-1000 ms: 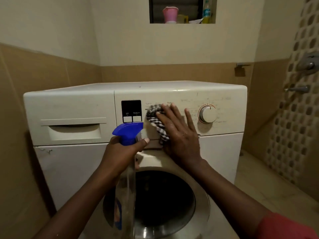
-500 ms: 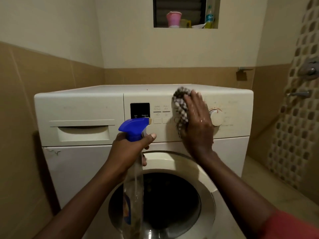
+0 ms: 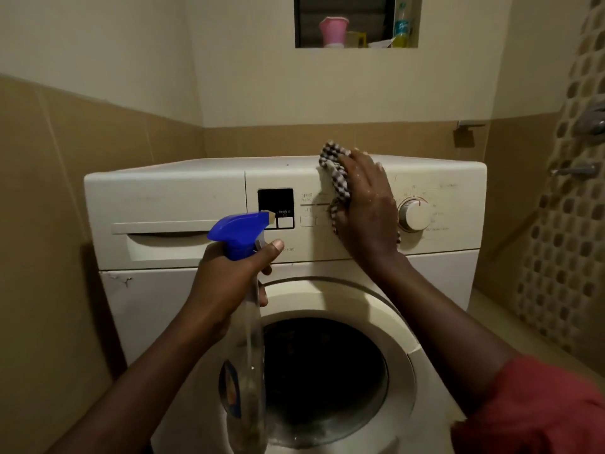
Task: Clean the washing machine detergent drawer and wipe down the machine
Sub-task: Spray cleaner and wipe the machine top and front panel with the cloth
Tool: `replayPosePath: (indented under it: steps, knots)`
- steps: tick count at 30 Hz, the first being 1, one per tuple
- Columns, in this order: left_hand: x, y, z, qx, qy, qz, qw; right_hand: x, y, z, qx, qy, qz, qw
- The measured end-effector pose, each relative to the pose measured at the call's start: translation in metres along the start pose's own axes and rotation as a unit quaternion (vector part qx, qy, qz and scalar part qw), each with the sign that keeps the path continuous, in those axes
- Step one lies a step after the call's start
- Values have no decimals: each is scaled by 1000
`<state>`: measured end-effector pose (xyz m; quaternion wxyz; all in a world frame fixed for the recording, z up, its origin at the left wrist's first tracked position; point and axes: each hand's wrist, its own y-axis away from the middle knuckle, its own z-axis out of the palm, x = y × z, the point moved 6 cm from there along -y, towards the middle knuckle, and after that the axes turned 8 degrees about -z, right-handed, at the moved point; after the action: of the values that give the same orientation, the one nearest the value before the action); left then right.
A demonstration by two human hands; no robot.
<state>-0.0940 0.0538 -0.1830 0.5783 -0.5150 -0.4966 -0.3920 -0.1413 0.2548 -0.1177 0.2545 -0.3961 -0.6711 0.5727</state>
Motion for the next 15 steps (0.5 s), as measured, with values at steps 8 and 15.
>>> replayPosePath:
  steps: [8,15]
  knots:
    - [7,3,3,11,18,13,1000,-48,78,42,-122,-25,-179,976]
    - [10,3,1,11,1,8,1000,21,52,-3,-60,29,-21,998]
